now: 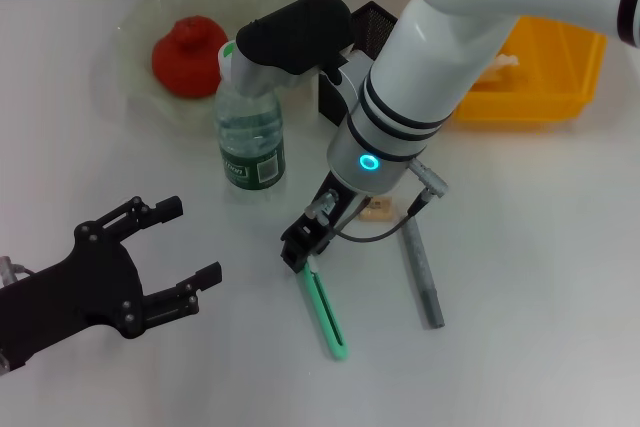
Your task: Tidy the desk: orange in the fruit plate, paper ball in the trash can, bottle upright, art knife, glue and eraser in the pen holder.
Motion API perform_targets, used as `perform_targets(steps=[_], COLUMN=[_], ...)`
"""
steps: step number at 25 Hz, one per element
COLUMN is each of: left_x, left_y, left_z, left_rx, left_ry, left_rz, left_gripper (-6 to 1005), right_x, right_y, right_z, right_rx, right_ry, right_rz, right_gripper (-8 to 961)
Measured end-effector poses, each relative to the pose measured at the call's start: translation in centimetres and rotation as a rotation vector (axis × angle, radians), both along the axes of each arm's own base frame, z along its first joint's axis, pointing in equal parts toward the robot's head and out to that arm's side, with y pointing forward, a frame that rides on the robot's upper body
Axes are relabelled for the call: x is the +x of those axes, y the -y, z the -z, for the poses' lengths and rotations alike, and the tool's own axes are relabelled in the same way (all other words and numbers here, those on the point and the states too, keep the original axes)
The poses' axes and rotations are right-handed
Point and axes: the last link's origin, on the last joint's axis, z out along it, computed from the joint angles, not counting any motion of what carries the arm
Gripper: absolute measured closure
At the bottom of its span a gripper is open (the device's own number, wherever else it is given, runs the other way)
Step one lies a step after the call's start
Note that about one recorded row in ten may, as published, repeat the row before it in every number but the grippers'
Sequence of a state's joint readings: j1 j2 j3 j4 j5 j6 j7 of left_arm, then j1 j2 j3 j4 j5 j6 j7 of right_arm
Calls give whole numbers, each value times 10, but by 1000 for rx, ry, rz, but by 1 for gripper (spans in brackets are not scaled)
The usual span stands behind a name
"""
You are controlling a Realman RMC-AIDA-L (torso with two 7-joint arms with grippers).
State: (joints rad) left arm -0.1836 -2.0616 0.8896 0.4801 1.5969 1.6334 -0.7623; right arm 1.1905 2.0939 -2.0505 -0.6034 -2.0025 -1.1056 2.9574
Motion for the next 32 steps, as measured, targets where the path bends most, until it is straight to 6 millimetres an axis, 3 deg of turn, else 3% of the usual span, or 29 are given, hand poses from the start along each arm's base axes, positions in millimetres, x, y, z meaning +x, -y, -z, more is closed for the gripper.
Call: perform_targets(steps=[19,24,32], left_x=[0,0,2], left_y=[-2,-2,-3], left_z=[1,0,0], left_rx=[2,5,5], left_ry=[-3,-2,2], left_rz=[-3,-4,4], left_gripper=[157,157,157], right_x=[-1,1,4], right_y=[3,4,6], right_z=[0,0,-9], right_rx=[-17,-22,-24], right_ry=[15,15,0], right_rz=[-19,-13,-19], right_gripper=[682,805,840])
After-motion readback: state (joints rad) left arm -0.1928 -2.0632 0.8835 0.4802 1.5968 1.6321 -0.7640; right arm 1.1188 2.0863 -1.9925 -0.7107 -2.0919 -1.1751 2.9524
